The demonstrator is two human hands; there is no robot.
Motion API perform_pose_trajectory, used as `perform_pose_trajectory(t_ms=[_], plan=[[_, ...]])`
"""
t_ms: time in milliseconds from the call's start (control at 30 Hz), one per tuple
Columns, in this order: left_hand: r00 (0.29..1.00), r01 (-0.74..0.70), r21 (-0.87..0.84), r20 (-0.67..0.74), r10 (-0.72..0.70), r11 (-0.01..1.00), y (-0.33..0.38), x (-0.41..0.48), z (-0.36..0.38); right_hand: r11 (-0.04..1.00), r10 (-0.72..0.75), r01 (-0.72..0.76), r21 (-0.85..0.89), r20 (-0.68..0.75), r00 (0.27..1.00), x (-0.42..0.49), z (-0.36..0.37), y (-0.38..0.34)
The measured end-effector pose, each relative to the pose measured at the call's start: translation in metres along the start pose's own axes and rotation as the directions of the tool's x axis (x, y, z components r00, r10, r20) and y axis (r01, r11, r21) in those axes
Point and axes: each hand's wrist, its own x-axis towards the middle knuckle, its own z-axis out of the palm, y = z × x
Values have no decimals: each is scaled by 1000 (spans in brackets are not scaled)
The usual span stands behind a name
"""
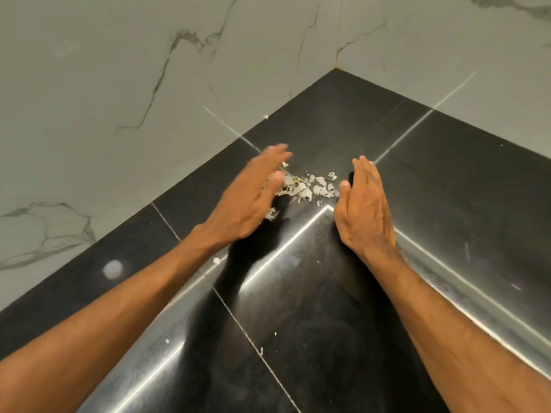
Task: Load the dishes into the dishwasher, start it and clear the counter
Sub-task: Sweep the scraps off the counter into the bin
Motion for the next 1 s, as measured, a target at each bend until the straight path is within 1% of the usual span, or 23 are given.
perform_pose_trajectory(t_ms=[33, 67, 100, 167, 200, 233, 300, 400, 433, 467, 500, 533, 567, 600, 633, 667, 733, 767, 800, 867, 933, 1000], plan=[[991, 112, 72, -84, -106, 991, -10, -21, -8, 999, -11, 13, -46, 34, 999, 1, -1, 0], [967, 228, 137, -147, -208, 964, -21, -45, -15, 994, -22, 30, -102, 79, 997, 2, 0, 0], [936, 333, 178, -184, -301, 926, -31, -70, -20, 986, -25, 45, -160, 128, 991, 3, 1, -1], [874, 483, 210, -175, -453, 850, -43, -113, -19, 973, -2, 48, -226, 200, 980, 12, 10, -8], [854, 520, 238, -154, -496, 821, -44, -126, -14, 972, 12, 41, -231, 222, 975, 18, 18, -15], [847, 530, 280, -151, -509, 800, -44, -134, -7, 973, 12, 45, -224, 249, 968, 24, 27, -24], [854, 520, 326, -182, -487, 789, -41, -129, 6, 975, -48, 110, -192, 300, 953, 29, 44, -46], [868, 494, 275, -220, -446, 825, -33, -87, 26, 950, -216, 281, -133, 368, 904, 13, 59, -64], [879, 471, 255, -219, -424, 845, -31, -71, 32, 943, -276, 325, -71, 382, 882, 9, 59, -65], [897, 434, 240, -211, -390, 868, -29, -55, 37, 946, -309, 324, 26, 375, 874, 6, 56, -64], [923, 372, 217, -190, -335, 902, -27, -41, 40, 949, -315, 284, 138, 338, 887, 7, 51, -63], [953, 283, 153, -155, -259, 947, -26, -27, 41, 941, -301, 240, 236, 271, 914, 12, 45, -61], [977, 186, 45, -116, -180, 982, -25, -16, 40, 935, -268, 206, 289, 196, 943, 20, 39, -59], [989, 107, -75, -91, -113, 991, -23, -5, 36, 942, -228, 180, 283, 146, 963, 32, 35, -56], [992, 55, -168, -102, -73, 984, -22, 4, 33, 954, -198, 160, 253, 133, 971, 45, 34, -53], [987, 38, -219, -146, -71, 975, -22, 13, 29, 965, -183, 148, 216, 157, 970, 59, 35, -49], [956, 104, -250, -242, -166, 963, -30, 27, 25, 974, -211, 182, 133, 261, 942, 79, 44, -49], [942, 159, -250, -252, -223, 955, -37, 32, 22, 970, -243, 224, 94, 325, 914, 85, 50, -51], [937, 213, -236, -227, -267, 948, -47, 35, 20, 961, -274, 269, 67, 384, 882, 88, 56, -53], [944, 285, -152, -126, -305, 946, -62, 35, 17, 933, -346, 350, 77, 454, 821, 87, 65, -56], [955, 288, -84, -42, -292, 954, -63, 31, 16, 919, -390, 368, 143, 467, 794, 78, 63, -55], [965, 259, -106, -12, -262, 960, -54, 18, 17, 910, -415, 354, 218, 467, 780, 65, 51, -51]])
